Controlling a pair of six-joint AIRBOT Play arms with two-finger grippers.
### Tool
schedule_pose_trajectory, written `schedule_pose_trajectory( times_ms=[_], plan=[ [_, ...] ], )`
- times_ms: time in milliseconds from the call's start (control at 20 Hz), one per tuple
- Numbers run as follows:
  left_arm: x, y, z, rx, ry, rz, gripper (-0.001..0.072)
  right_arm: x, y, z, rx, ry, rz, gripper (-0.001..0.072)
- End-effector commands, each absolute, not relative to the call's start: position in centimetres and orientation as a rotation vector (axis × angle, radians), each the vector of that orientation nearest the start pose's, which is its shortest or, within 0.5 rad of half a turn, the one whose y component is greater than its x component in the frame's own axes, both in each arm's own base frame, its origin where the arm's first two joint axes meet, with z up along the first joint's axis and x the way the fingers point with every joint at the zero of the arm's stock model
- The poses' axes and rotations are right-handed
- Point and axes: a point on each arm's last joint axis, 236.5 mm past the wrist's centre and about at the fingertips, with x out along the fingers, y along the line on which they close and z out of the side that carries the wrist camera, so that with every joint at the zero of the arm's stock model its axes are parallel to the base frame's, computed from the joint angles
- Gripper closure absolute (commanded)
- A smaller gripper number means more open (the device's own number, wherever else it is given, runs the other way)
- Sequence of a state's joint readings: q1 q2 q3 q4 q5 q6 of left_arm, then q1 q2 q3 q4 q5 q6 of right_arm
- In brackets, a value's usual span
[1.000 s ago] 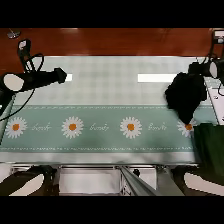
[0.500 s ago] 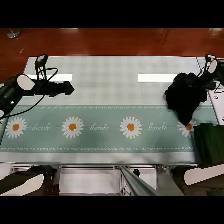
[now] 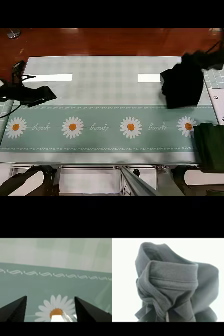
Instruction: Fold the shirts.
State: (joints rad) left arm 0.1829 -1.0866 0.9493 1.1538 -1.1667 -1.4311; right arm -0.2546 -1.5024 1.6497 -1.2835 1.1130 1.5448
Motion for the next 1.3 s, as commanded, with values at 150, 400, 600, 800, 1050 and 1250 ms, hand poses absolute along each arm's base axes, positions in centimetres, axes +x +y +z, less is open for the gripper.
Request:
schedule_pose_trajectory(
  times_ms=[150,400,600,800,1050,1250],
  plan=[
    [25.1,-8.3,5.3,-0.351,1.105,-0.329,0.0009,41.9,3.7,36.9,0.156,0.317,0.243,0.0686],
    [23.0,-8.9,4.9,-0.351,1.040,-0.326,0.0009,33.1,9.1,45.9,0.051,0.114,0.394,0.0686],
    [23.2,-8.8,5.0,-0.353,1.031,-0.323,0.0009,28.5,14.0,44.9,-0.003,0.170,0.571,0.0686],
    [23.2,-8.8,4.9,-0.353,1.032,-0.323,0.0008,26.9,20.8,38.3,0.018,0.367,0.780,0.0686],
    [24.0,-8.6,5.2,-0.356,1.001,-0.310,0.0009,29.0,28.4,19.1,0.181,0.768,0.767,0.0685],
    [24.0,-8.8,5.2,-0.347,1.000,-0.320,0.0009,27.8,36.2,7.0,0.289,1.020,0.789,0.0685]
  ],
)
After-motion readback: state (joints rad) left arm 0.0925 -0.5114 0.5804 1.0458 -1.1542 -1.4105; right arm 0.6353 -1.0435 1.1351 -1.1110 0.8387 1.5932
